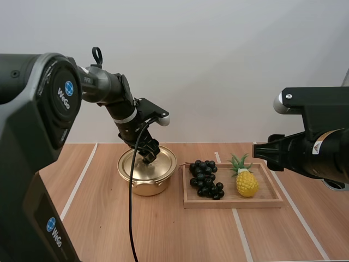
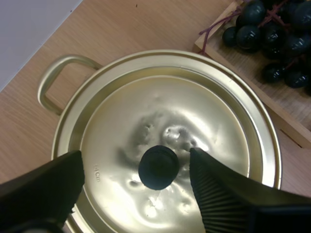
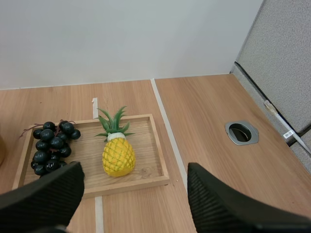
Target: Open the pot, put the pineapple inside, and close it
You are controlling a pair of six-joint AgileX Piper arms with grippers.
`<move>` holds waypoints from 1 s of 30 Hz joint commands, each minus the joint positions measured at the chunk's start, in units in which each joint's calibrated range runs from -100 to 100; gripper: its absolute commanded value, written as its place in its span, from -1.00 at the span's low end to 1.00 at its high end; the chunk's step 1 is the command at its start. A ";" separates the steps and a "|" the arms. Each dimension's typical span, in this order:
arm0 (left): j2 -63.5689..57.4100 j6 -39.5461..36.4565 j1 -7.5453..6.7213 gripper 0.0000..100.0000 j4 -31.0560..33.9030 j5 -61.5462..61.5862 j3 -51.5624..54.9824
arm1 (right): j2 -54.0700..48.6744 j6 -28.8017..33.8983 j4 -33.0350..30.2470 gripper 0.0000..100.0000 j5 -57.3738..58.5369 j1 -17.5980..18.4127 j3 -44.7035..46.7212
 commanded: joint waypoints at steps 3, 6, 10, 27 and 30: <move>0.02 -0.29 -0.21 -0.75 -2.74 -1.37 -0.47 | -0.09 -0.36 0.11 1.00 0.06 -0.14 -0.60; 0.02 -0.85 -0.21 -1.00 -4.18 -2.91 -0.47 | -0.09 -0.36 0.11 1.00 0.06 -0.14 -0.60; 0.02 -0.85 -0.21 -1.00 -4.34 -3.52 -0.47 | -0.09 -0.36 -0.13 1.00 0.06 -0.14 -0.60; -9.54 -1.05 -0.21 -1.00 -4.22 1.52 -11.46 | -0.09 -0.36 -0.74 1.00 -0.32 -0.14 -0.60; -12.82 -2.94 -0.21 -1.00 -4.22 -0.23 -16.75 | -0.09 -0.36 -0.74 1.00 -0.32 -0.14 -0.60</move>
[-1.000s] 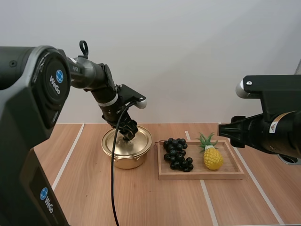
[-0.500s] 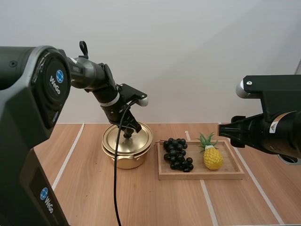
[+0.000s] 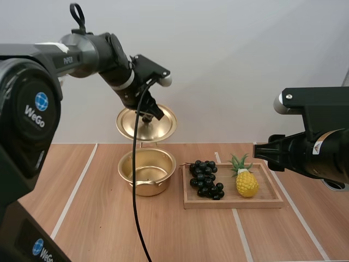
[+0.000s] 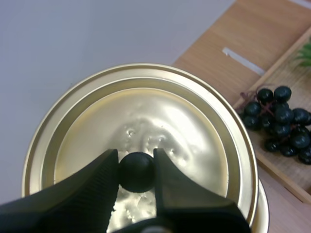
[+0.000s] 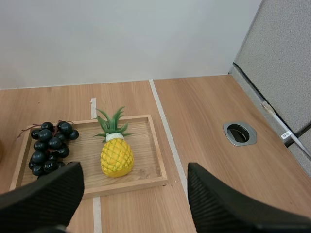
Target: Open the pot, put the pineapple inside, and close it
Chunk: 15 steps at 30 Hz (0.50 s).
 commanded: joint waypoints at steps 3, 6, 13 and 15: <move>-8.20 -5.15 -0.11 -1.00 -0.92 -7.17 -11.39 | -0.09 -0.36 -0.42 1.00 -0.32 -0.14 -0.60; -11.58 -5.93 -0.11 -1.00 -1.44 -13.06 -15.05 | -0.09 -0.36 -0.42 1.00 -0.32 -0.14 -0.60; -17.30 -7.75 -0.11 -1.00 -1.59 -22.26 -22.08 | -0.09 -0.36 -0.42 1.00 -0.32 -0.14 -0.60; -18.94 -8.73 -0.11 -1.00 -1.59 -27.76 -22.70 | -0.09 -0.36 -0.42 1.00 -0.32 -0.14 -0.60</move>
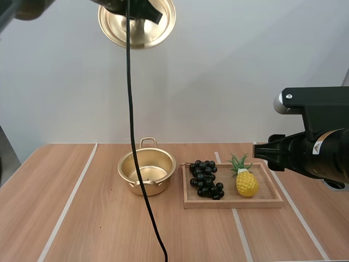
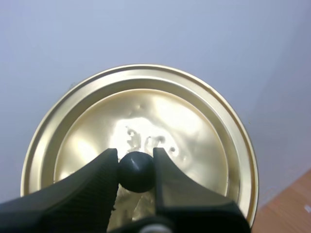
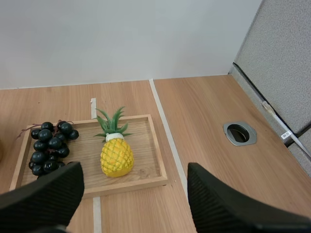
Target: Open the pot, put the pineapple inside, and close it
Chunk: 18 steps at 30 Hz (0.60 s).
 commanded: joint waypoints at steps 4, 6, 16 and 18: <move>-5.01 -2.46 -0.11 -1.00 -1.01 -20.26 -1.24 | -0.09 -0.36 -0.42 1.00 -0.32 -0.14 -0.60; -6.44 -2.46 -0.11 -1.00 -1.01 -26.83 -1.24 | -0.09 -0.36 -0.42 1.00 -0.32 -0.14 -0.60; -10.76 -2.85 -0.11 -1.00 -2.89 -67.60 -1.24 | -0.09 -0.36 -0.42 1.00 -0.32 -0.14 -0.60; -11.45 -4.94 -0.11 -1.00 -4.19 -76.90 -1.24 | -0.09 -0.36 -0.42 1.00 -0.32 -0.14 -0.60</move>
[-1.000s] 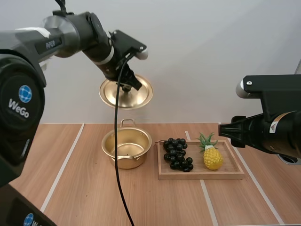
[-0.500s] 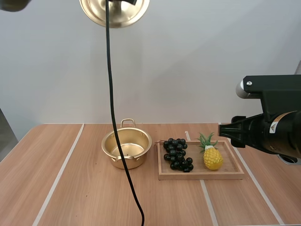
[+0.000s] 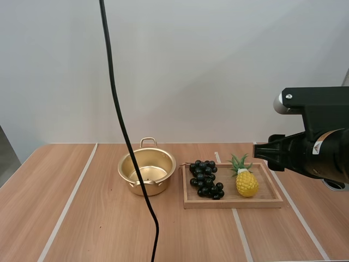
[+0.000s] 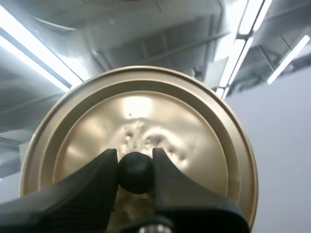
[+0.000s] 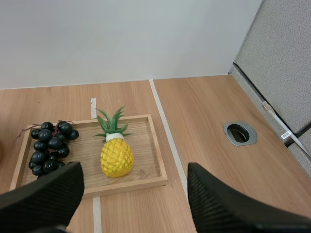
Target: Open the pot, put the pineapple inside, and close it
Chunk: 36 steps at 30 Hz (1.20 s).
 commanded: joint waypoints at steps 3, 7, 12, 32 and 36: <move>-1.65 -5.78 -0.11 -1.00 -2.34 -24.61 -0.64 | -0.09 -0.36 -0.42 1.00 -0.32 -0.14 -0.60; -1.94 -9.54 -0.11 -1.00 -1.89 -29.21 -0.64 | -0.09 -0.36 -0.42 1.00 -0.32 -0.14 -0.60; -2.44 -15.37 -0.11 -1.00 3.52 -32.59 -0.64 | -0.09 -0.36 -1.49 1.00 -0.29 -0.14 -0.60; -4.83 -24.29 -0.11 -1.00 16.99 -36.46 -0.64 | 21.85 -0.05 -1.85 1.00 -13.18 -0.14 -0.60; -4.83 -24.29 -0.11 -1.00 17.42 -33.05 -0.64 | 33.40 -0.38 -1.73 1.00 -17.51 -0.14 -0.60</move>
